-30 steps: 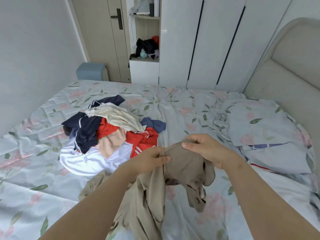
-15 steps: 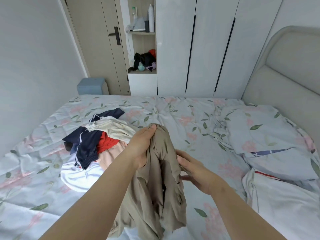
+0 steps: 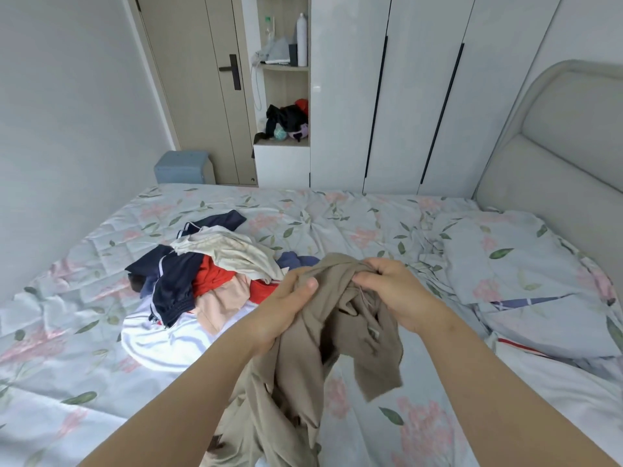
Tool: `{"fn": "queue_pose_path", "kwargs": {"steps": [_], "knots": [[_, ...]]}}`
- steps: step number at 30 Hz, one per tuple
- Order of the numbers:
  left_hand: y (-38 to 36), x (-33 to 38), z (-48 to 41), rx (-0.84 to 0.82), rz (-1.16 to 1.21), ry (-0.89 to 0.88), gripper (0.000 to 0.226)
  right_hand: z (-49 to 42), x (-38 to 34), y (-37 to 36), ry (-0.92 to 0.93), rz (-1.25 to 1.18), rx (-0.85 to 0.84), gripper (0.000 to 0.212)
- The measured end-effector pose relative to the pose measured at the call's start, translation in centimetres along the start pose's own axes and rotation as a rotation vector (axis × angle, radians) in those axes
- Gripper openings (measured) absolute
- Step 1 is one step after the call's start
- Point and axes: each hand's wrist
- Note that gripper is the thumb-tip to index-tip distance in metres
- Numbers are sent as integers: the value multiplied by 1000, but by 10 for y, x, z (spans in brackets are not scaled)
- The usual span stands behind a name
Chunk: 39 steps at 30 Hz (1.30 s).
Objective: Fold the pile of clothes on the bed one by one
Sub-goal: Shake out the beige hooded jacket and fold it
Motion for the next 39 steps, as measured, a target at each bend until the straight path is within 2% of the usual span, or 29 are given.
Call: {"fn": "queue_pose_path", "kwargs": {"steps": [2,4,6,9,12,17,20,22,24,26,27,30,32,33,35,39], "knots": [[-8,4,4,-179,-92,12,27,-2,-8,-1,-14,-55,-17,21],[-13,1,1,-240,-138,60,31,-3,-10,-5,-39,-77,-33,22],[-16,5,-2,-141,-73,169,29,-3,-6,-8,-56,-100,-2,20],[-13,2,-12,38,168,350,21,-5,11,-4,-74,-68,95,10],[-3,5,-20,171,473,493,33,-3,33,6,-200,9,192,18],[2,28,-27,263,682,453,47,0,60,-1,-400,-119,309,10],[4,47,-35,248,773,401,40,0,55,-11,-397,-189,354,6],[4,59,-40,232,821,361,38,0,43,-14,-329,-260,273,12],[3,72,-41,228,835,336,43,1,28,-18,-203,-311,64,31],[0,83,-40,196,867,305,40,1,12,-23,-122,-239,-127,47],[-3,89,-40,177,893,292,37,0,3,-27,-106,-174,-174,48],[0,101,-43,174,909,230,35,-8,-15,-28,-44,-1,-155,36],[9,109,-46,175,885,195,34,-15,-25,-19,-9,-27,-140,36],[13,112,-47,171,869,177,23,-16,-31,-13,0,-63,-151,35],[23,122,-48,189,763,164,9,-18,-44,-1,19,-146,-190,31],[29,151,-53,208,486,140,11,-16,-82,16,99,-185,-210,27]]}}
Point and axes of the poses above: each hand's wrist, its own z-axis away from the middle knuckle, its own y-axis out of the back of the hand, x = y × z
